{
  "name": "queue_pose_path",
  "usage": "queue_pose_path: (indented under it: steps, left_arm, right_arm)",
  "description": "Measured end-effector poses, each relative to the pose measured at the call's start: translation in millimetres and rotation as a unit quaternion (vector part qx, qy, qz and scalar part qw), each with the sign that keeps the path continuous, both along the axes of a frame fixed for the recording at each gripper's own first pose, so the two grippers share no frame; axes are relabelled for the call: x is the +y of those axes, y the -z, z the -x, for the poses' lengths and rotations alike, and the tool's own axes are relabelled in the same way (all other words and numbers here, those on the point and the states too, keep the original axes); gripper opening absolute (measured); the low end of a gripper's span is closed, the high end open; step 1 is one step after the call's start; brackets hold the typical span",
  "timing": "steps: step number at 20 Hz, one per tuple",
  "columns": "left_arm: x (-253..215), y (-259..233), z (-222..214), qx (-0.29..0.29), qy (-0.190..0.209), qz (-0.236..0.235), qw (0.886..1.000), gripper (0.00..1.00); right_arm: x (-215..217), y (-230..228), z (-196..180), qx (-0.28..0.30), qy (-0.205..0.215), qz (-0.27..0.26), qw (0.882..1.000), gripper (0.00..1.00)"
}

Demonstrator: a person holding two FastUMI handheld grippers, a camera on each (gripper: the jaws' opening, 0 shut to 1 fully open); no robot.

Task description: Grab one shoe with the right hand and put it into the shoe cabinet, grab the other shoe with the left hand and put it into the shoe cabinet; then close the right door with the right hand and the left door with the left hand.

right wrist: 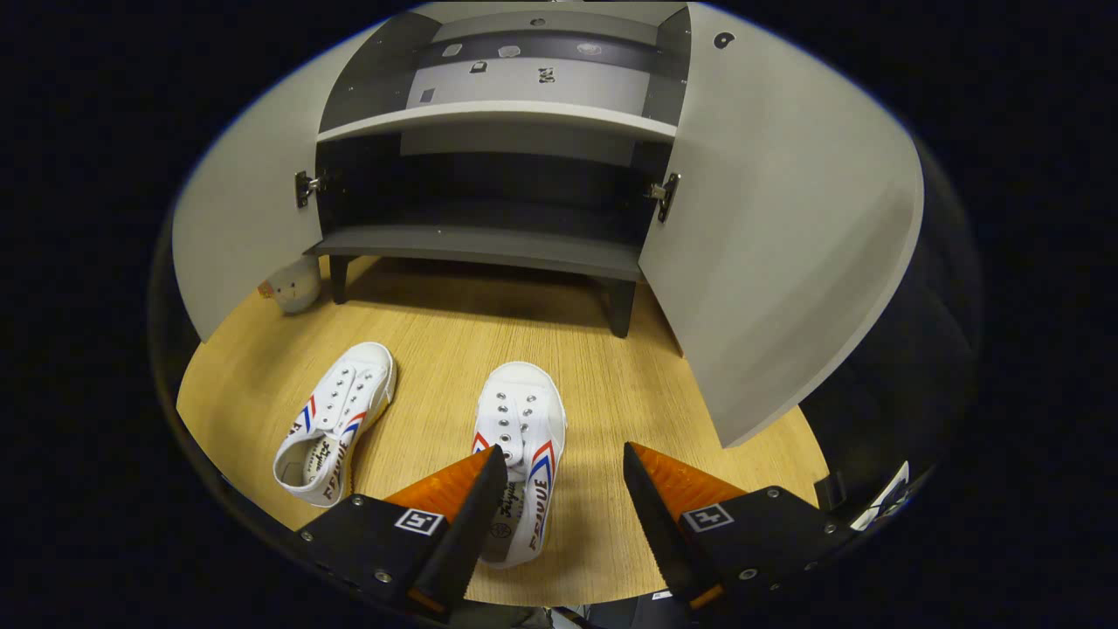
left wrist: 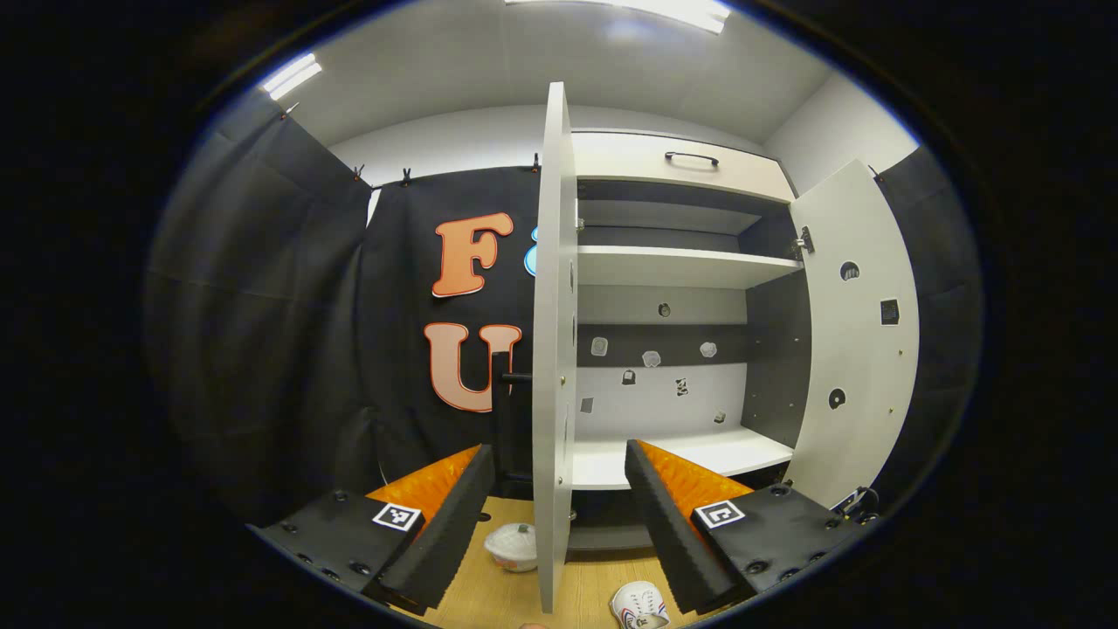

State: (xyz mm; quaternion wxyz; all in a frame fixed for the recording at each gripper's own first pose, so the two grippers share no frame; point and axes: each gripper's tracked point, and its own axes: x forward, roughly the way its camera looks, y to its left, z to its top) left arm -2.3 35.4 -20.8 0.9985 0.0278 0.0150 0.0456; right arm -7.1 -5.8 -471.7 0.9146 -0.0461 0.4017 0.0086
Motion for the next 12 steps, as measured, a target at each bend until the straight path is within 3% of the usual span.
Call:
queue_pose_path:
  steps: [6,7,8,9,10,12]
  left_arm:
    - [7.5,6.7,3.8,0.008,-0.018,-0.012,1.000,0.98]
    - [7.8,6.9,3.6,0.008,-0.020,-0.014,1.000,0.98]
    - [7.7,7.0,3.4,0.008,-0.020,-0.016,1.000,0.96]
    - [6.7,8.7,4.0,0.009,-0.020,-0.017,1.000,0.96]
    - [5.5,10.3,3.5,0.012,-0.018,-0.016,1.000,0.97]
    - [5.0,13.2,2.9,0.016,-0.019,-0.014,1.000,0.97]
  right_arm:
    - [5.2,55.1,6.5,0.071,0.014,-0.039,0.997,0.63]
    - [6.5,60.5,6.8,0.079,0.014,-0.042,0.996,0.55]
    - [5.0,65.9,7.5,0.086,0.013,-0.042,0.995,0.58]
    - [6.0,69.7,6.2,0.093,0.016,-0.047,0.994,0.52]
    - [8.6,70.3,7.9,0.101,0.020,-0.059,0.993,0.53]
    - [11.4,70.6,7.1,0.106,0.031,-0.070,0.991,0.36]
